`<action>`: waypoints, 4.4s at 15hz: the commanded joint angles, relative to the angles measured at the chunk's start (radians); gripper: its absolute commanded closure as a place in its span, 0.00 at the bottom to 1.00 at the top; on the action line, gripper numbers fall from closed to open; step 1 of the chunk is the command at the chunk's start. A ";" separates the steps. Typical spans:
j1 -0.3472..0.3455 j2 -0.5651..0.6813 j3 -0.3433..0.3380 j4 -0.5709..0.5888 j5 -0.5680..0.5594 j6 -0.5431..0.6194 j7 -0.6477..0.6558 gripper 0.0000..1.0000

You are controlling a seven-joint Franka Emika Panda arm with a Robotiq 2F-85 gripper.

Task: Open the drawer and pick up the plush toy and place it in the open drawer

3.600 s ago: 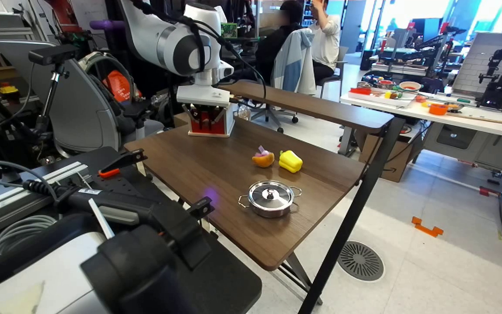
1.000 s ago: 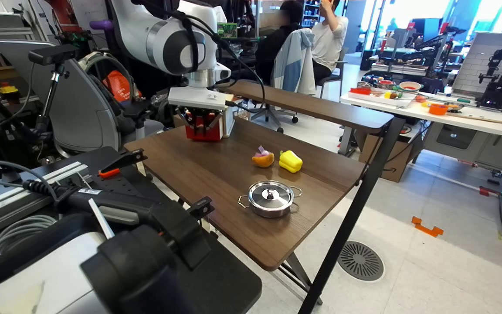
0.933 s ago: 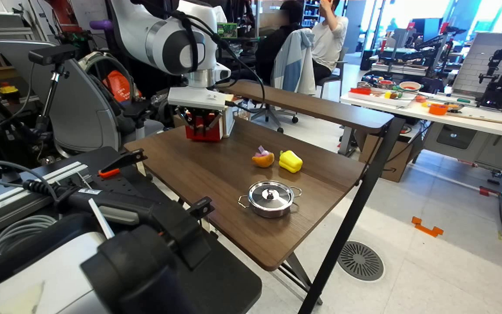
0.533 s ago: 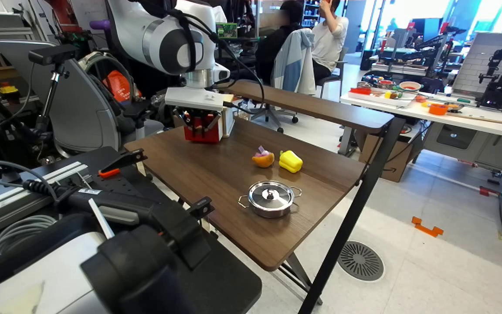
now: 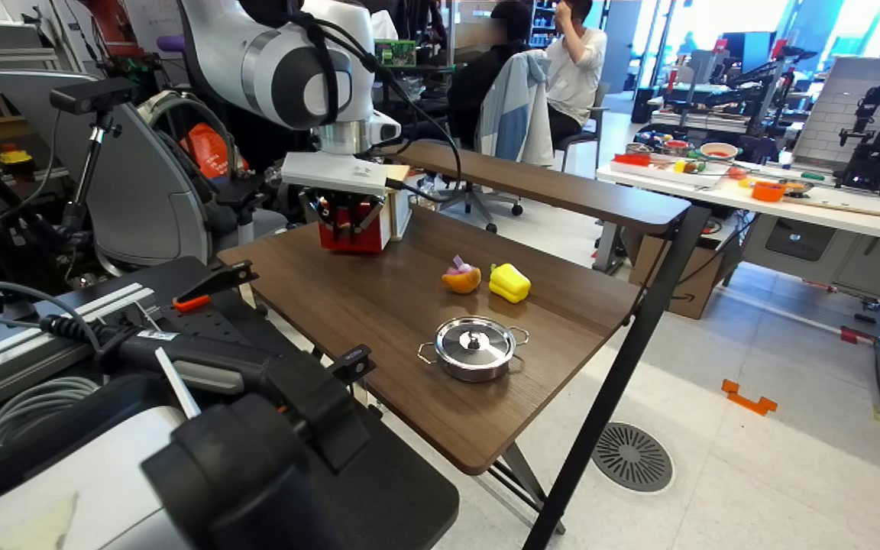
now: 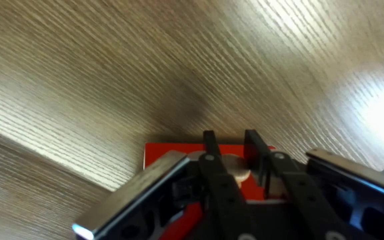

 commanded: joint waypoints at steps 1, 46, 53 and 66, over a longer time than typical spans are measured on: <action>-0.023 -0.060 0.022 -0.090 0.029 -0.032 0.011 0.61; 0.224 0.071 -0.455 0.335 -0.140 -0.453 0.374 0.00; 0.211 0.166 -0.443 0.466 -0.124 -0.527 0.360 0.35; 0.253 0.097 -0.421 0.457 -0.144 -0.552 0.361 1.00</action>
